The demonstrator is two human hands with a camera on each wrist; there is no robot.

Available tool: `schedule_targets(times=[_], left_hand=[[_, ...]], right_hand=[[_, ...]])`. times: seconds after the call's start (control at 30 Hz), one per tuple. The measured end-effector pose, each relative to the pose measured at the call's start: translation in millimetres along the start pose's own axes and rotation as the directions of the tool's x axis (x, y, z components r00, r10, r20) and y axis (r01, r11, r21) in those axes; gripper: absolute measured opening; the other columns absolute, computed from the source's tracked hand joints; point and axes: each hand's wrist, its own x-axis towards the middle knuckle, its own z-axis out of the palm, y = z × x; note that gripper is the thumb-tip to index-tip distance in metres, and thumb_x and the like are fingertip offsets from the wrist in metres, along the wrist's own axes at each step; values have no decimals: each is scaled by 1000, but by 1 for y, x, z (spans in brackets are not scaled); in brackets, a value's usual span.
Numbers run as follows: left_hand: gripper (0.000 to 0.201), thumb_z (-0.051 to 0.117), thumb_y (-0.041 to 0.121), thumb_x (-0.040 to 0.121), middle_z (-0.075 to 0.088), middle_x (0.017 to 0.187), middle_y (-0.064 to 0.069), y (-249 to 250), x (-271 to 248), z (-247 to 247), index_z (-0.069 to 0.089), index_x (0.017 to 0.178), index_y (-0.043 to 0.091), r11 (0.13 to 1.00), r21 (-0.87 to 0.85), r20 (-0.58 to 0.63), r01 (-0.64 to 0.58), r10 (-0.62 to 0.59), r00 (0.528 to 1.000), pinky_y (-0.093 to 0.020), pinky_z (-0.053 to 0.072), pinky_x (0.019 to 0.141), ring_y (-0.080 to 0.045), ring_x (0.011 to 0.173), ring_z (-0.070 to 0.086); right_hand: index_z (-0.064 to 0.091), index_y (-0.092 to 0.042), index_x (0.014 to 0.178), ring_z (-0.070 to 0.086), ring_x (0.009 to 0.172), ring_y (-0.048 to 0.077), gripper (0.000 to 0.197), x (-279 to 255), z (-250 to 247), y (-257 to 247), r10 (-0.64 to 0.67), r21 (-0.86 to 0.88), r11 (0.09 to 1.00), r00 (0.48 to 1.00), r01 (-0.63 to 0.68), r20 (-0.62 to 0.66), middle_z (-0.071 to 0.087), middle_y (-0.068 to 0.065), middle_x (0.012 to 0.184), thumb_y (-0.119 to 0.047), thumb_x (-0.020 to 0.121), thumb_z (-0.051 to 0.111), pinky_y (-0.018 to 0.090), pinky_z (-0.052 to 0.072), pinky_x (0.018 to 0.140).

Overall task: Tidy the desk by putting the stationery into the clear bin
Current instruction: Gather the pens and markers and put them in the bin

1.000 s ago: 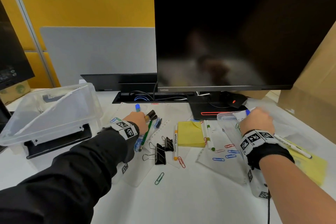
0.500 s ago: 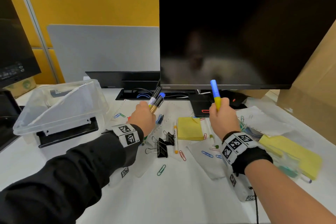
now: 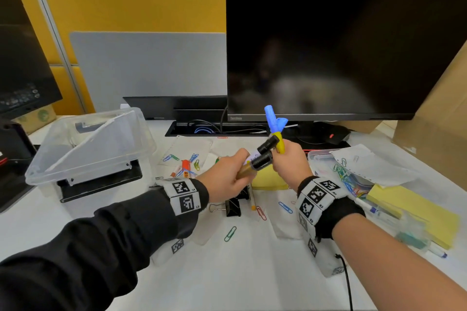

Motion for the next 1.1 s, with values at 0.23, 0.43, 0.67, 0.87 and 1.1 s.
schedule_targets(times=[0.23,0.43,0.67,0.87,1.1], left_hand=[[16,46,24,95,66,84,-15,6,10,-2,42,105,12,975,-193,-227,106,-150,962,-39,55,64,-24,64,63],[19,48,24,92,56,66,10,19,17,9,41,107,17,947,-279,-179,158,-213,960,-18,49,52,-5,58,55],[24,47,27,93,48,67,8,18,23,15,49,109,9,960,-223,-241,167,-221,945,-19,39,49,-7,58,49],[29,54,35,90,56,87,1,18,11,7,44,109,15,997,-43,-15,71,-72,997,-18,42,62,-13,76,55],[25,42,26,95,55,110,-7,-8,-2,-24,52,112,9,839,425,-293,339,-227,929,-34,49,84,-24,100,57]], right_hand=[[52,-13,73,53,60,16,18,-7,7,-7,-32,117,993,990,16,135,55,3,65,-17,90,47,32,45,62],[46,-18,75,47,41,17,30,-13,11,-13,-32,207,978,982,-7,187,48,6,55,-38,96,38,25,43,48],[46,-16,70,37,34,13,34,-14,10,-15,-24,208,978,983,-15,184,41,2,48,-43,88,52,25,36,40],[54,-9,69,46,51,11,26,-11,10,-11,-52,159,986,998,48,18,48,1,59,-27,76,71,24,40,54],[38,-18,49,39,49,10,40,-11,6,-10,-51,52,997,998,53,-44,41,-4,51,-19,80,62,21,36,52]])
